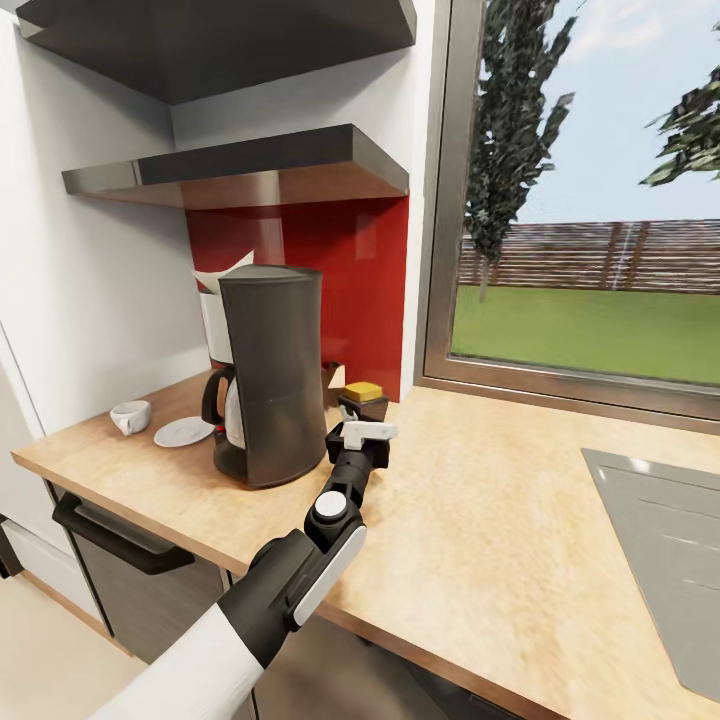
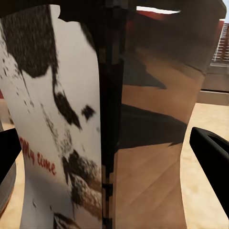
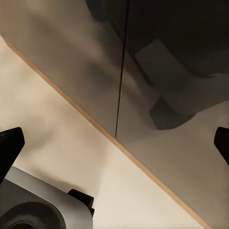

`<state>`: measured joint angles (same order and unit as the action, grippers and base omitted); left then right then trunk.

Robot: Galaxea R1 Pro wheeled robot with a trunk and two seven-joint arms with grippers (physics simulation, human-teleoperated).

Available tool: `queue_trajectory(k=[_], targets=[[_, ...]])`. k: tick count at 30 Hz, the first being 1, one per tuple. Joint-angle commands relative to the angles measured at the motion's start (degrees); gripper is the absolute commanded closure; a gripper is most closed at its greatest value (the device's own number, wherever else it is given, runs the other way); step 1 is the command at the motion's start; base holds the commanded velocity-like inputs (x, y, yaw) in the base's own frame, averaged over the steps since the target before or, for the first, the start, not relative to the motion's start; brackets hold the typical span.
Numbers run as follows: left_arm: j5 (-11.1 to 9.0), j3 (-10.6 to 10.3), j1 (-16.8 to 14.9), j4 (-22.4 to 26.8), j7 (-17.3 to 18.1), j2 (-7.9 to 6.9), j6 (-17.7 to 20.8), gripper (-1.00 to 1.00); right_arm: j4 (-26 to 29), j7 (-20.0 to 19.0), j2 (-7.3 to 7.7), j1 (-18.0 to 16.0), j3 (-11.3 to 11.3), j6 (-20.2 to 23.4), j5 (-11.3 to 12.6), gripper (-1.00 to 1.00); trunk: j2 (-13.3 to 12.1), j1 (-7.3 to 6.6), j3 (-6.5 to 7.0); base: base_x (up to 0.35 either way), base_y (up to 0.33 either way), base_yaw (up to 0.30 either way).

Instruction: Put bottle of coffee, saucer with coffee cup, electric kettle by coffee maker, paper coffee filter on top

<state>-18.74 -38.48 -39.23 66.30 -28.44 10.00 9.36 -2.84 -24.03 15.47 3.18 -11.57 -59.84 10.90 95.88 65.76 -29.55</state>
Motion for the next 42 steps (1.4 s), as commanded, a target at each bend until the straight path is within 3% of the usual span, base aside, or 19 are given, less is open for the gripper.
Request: queue_trajectory(k=[1, 17, 42], targets=[[-0.2, -0.1, -0.1, 0.1, -0.4, 0.0, 0.2, 1.0, -0.1, -0.3, 0.0, 0.0, -0.4, -0.2, 0.6, -1.0, 0.0, 0.0, -0.05, 0.0, 0.0, 0.0], [-0.2, -0.1, -0.1, -0.1, -0.4, 0.0, 0.3, 1.0, 0.0, -0.3, 0.01, 0.0, -0.4, -0.2, 0.6, -1.0, 0.0, 0.0, -0.12, 0.0, 0.0, 0.0], [-0.2, -0.1, -0.1, 0.0, -0.5, 0.0, 0.3, 1.0, 0.0, -0.4, 0.0, 0.0, -0.4, -0.2, 0.6, -1.0, 0.0, 0.0, -1.67, 0.0, 0.0, 0.0]])
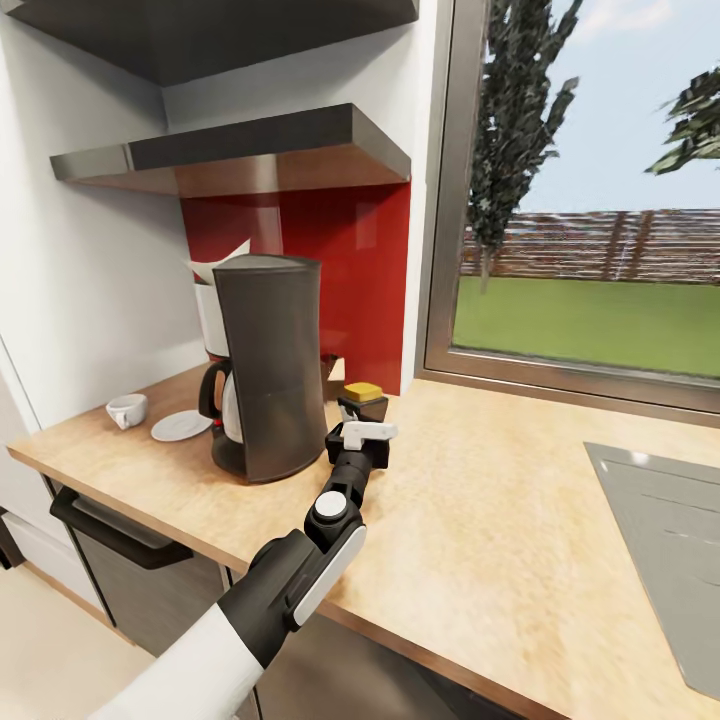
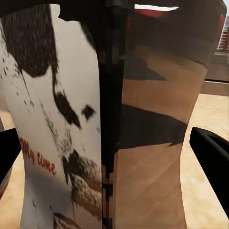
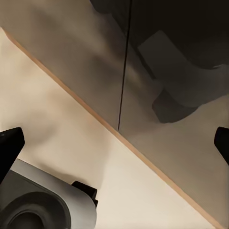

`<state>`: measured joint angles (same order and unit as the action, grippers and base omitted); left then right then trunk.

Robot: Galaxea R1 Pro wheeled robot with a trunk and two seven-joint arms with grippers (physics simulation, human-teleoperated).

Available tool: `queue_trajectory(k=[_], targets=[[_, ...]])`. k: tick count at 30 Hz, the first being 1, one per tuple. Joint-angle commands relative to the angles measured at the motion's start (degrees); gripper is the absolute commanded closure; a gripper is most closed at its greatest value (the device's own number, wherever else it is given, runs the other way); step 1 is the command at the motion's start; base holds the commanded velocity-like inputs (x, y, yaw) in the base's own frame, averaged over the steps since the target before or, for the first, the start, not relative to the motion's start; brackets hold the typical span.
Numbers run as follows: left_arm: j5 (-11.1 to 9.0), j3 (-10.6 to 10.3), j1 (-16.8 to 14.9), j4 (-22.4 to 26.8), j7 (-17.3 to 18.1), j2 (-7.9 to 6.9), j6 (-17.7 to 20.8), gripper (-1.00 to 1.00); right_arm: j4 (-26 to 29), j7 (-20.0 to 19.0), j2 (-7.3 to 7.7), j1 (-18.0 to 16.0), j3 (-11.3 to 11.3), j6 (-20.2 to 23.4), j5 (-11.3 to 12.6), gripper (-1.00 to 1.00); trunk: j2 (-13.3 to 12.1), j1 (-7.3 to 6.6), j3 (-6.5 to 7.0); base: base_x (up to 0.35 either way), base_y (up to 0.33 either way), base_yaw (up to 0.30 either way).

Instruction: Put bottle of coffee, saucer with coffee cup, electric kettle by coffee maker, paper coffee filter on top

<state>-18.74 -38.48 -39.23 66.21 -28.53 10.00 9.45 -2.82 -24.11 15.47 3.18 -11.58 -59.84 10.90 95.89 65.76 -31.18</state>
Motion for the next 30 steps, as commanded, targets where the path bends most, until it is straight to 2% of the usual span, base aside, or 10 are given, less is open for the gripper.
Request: queue_trajectory(k=[1, 30], targets=[[-0.2, -0.1, -0.1, 0.1, -0.4, 0.0, 0.2, 1.0, -0.1, -0.3, 0.02, 0.0, -0.4, -0.2, 0.6, -1.0, 0.0, 0.0, -0.05, 0.0, 0.0, 0.0], [-0.2, -0.1, -0.1, 0.0, -0.4, 0.0, 0.2, 1.0, -0.1, -0.3, 0.02, 0.0, -0.4, -0.2, 0.6, -1.0, 0.0, 0.0, -0.95, 0.0, 0.0, 0.0]])
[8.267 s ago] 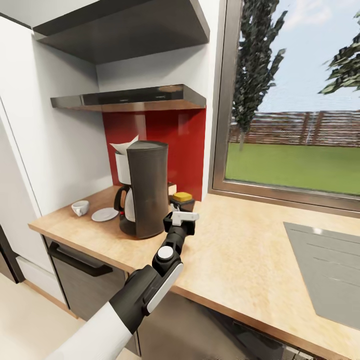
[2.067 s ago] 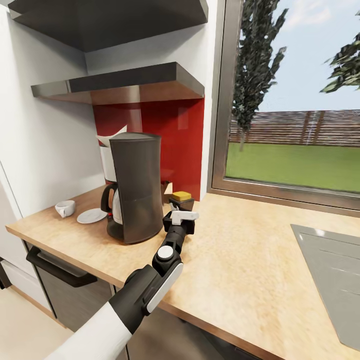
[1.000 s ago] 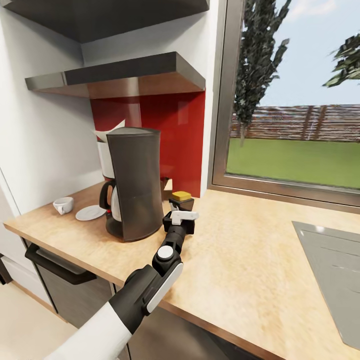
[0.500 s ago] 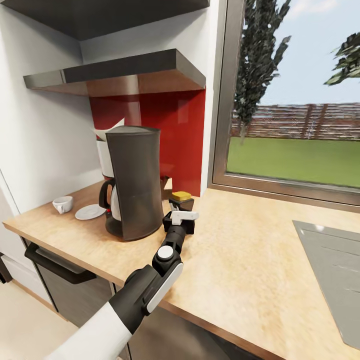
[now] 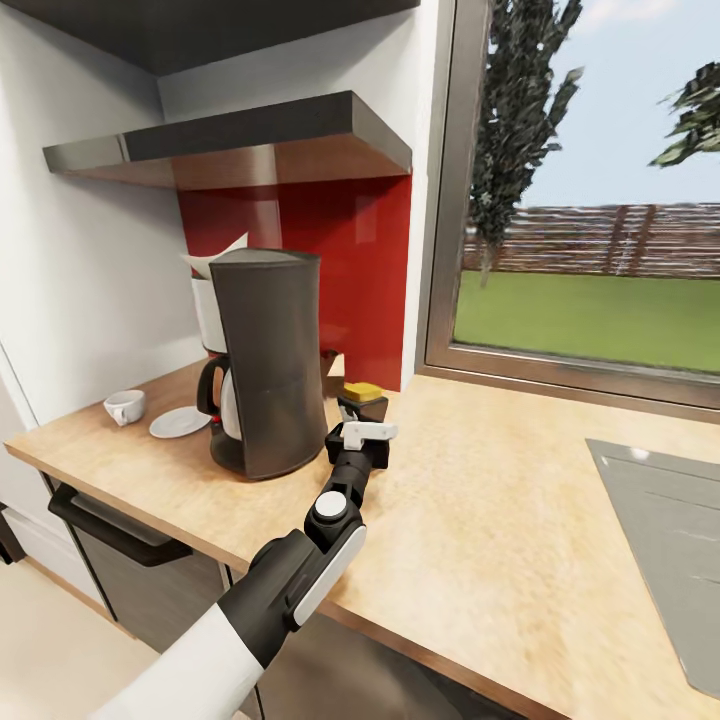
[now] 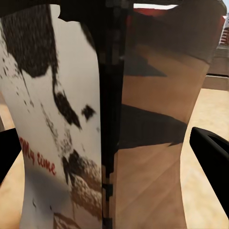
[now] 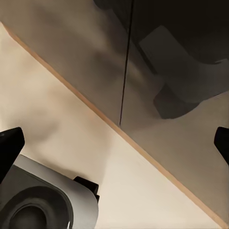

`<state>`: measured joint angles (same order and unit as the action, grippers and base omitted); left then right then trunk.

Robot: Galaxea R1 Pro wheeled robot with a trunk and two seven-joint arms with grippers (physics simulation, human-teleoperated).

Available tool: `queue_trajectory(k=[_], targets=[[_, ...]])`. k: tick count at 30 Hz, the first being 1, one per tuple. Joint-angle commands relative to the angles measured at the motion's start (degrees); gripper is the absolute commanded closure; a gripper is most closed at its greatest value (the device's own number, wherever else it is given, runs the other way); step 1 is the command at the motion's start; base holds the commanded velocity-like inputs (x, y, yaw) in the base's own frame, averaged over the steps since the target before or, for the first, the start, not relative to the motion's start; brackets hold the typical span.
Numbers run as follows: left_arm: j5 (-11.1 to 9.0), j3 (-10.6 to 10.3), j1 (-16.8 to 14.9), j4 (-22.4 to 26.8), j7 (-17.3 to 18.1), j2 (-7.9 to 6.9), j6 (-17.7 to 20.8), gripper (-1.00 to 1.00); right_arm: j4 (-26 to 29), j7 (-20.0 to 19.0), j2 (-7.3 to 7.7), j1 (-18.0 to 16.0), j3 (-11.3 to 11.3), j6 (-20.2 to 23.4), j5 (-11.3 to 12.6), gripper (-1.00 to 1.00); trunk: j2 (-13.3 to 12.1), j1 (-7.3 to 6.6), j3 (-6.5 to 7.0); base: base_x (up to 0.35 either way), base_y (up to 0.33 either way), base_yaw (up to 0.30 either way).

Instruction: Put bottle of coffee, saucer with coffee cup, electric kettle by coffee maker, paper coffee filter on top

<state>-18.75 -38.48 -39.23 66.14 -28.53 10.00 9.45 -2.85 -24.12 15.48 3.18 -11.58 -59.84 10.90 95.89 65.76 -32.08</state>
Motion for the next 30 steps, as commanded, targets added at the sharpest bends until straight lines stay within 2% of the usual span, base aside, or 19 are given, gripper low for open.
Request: queue_trajectory(k=[1, 12, 30], targets=[[-0.2, -0.1, -0.1, 0.1, -0.4, 0.0, 0.2, 1.0, -0.1, -0.3, 0.0, 0.0, -0.4, -0.2, 0.6, -1.0, 0.0, 0.0, -0.08, 0.0, 0.0, 0.0], [-0.2, -0.1, -0.1, 0.0, -0.4, 0.0, 0.2, 1.0, 0.0, -0.3, 0.0, 0.0, -0.4, -0.2, 0.6, -1.0, 0.0, 0.0, -0.75, 0.0, 0.0, 0.0], [-0.2, -0.2, -0.1, 0.1, -0.4, 0.0, 0.2, 1.0, 0.0, -0.3, -0.01, 0.0, -0.4, -0.2, 0.6, -1.0, 0.0, 0.0, -0.81, 0.0, 0.0, 0.0]])
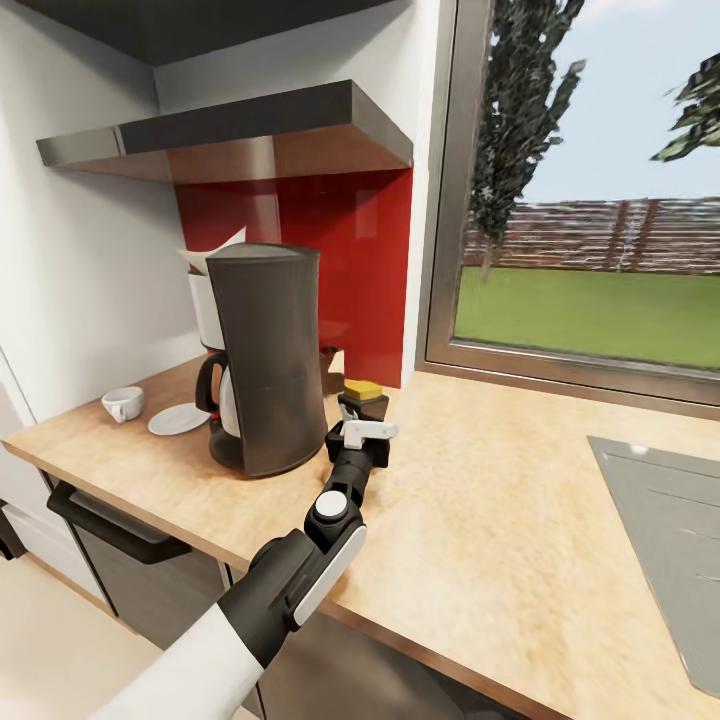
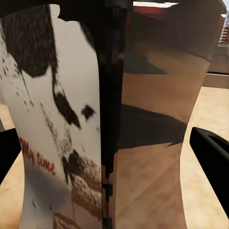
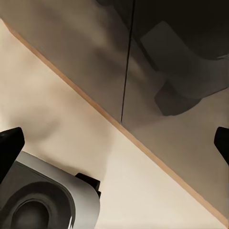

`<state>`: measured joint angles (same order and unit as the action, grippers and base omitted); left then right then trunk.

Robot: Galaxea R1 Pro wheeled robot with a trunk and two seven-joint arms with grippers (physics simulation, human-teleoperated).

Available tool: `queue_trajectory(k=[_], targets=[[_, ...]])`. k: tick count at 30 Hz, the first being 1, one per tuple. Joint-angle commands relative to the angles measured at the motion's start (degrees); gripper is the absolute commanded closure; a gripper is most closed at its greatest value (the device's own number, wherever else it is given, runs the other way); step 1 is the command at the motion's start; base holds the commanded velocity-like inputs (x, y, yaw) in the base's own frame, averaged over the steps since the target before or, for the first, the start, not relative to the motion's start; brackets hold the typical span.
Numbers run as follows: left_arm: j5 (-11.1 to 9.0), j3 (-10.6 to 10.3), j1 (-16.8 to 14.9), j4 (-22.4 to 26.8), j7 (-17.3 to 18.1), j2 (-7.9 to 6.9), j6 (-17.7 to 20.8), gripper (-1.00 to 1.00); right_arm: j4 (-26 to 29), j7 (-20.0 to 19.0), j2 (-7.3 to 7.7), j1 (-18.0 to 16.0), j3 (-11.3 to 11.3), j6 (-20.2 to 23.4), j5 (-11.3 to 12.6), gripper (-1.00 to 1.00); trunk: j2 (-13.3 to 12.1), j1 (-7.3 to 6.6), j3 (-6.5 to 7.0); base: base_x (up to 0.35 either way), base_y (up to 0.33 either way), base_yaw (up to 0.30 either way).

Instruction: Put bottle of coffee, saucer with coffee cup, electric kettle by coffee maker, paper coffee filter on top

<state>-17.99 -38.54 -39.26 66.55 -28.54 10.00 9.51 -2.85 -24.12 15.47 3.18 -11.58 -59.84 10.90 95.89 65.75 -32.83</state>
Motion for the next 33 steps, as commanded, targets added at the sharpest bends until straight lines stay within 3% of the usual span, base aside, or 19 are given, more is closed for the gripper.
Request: queue_trajectory(k=[1, 3, 4, 33], targets=[[-1.0, -0.1, 0.0, -0.3, -0.4, 0.0, 0.2, 1.0, -0.1, -0.3, 0.01, 0.0, -0.4, -0.2, 0.6, -1.0, 0.0, 0.01, -0.06, 0.0, 0.0, 0.0], [-1.0, -0.1, 0.0, -0.2, -0.4, 0.0, 0.2, 1.0, -0.1, -0.3, 0.0, 0.0, -0.4, -0.2, 0.6, -1.0, 0.0, 0.01, -0.06, 0.0, 0.0, 0.0], [-1.0, -0.1, 0.0, -0.2, -0.4, 0.0, 0.2, -1.0, -0.1, -0.3, 0.01, 0.0, -0.4, -0.2, 0.6, -1.0, 0.0, 0.01, -0.06, 0.0, 0.0, 0.0], [-1.0, -0.1, 0.0, -0.2, -0.4, 0.0, 0.1, -1.0, 0.0, -0.3, 0.01, 0.0, -0.4, -0.2, 0.6, -1.0, 0.0, 0.01, -0.06, -0.028, 0.0, 0.0]])
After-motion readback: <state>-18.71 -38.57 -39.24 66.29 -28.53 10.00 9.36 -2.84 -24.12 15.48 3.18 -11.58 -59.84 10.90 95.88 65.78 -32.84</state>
